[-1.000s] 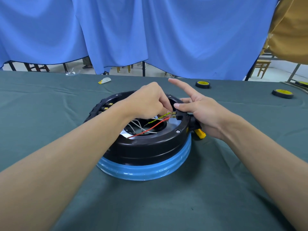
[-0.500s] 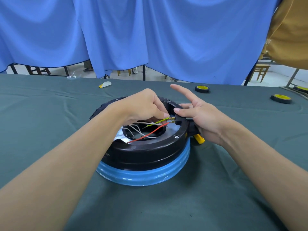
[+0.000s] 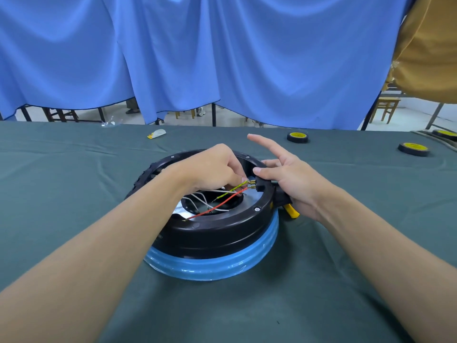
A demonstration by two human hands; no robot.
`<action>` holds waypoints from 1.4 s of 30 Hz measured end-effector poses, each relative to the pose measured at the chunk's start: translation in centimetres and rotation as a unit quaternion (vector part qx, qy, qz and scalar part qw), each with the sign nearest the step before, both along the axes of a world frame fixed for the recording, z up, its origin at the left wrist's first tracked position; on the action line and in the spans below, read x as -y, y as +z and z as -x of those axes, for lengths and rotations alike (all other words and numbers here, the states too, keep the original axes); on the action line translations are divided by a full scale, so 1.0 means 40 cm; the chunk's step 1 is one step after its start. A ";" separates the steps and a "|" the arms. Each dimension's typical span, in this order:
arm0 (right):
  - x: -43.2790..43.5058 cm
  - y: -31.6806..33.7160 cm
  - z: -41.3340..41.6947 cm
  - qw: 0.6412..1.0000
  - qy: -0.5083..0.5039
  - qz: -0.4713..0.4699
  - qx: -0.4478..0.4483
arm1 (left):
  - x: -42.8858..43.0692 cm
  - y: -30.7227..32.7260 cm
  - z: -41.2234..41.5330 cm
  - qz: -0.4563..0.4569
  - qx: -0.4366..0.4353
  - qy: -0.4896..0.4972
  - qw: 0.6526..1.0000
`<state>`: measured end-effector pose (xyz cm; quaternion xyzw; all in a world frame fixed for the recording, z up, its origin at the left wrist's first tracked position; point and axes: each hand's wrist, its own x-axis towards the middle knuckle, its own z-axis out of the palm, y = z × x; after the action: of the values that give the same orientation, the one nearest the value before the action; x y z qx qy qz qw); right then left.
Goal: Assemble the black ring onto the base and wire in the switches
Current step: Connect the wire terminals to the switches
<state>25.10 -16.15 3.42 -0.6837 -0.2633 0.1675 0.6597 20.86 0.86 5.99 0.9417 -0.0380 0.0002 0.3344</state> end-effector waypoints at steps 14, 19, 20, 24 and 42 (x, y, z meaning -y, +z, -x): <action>0.024 0.009 0.054 0.961 -0.102 0.188 0.176 | -0.015 -0.085 0.288 -0.025 0.323 0.286 0.902; 0.090 0.009 0.084 0.945 0.071 0.252 0.197 | 0.001 -0.142 0.318 0.134 0.235 0.307 0.913; 0.091 0.000 0.092 0.942 0.066 0.251 0.211 | -0.003 -0.146 0.309 0.154 0.241 0.302 0.909; 0.065 -0.046 0.111 0.948 -0.004 0.212 0.237 | -0.035 -0.153 0.260 0.162 0.256 0.297 0.905; 0.088 -0.096 0.088 0.789 -0.225 0.473 0.320 | 0.014 -0.195 0.160 -0.364 0.433 0.137 0.813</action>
<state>21.59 -19.66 -0.42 -0.9646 -0.1860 -0.1107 0.1509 14.47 0.29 -1.81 0.8927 -0.0470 0.4396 -0.0876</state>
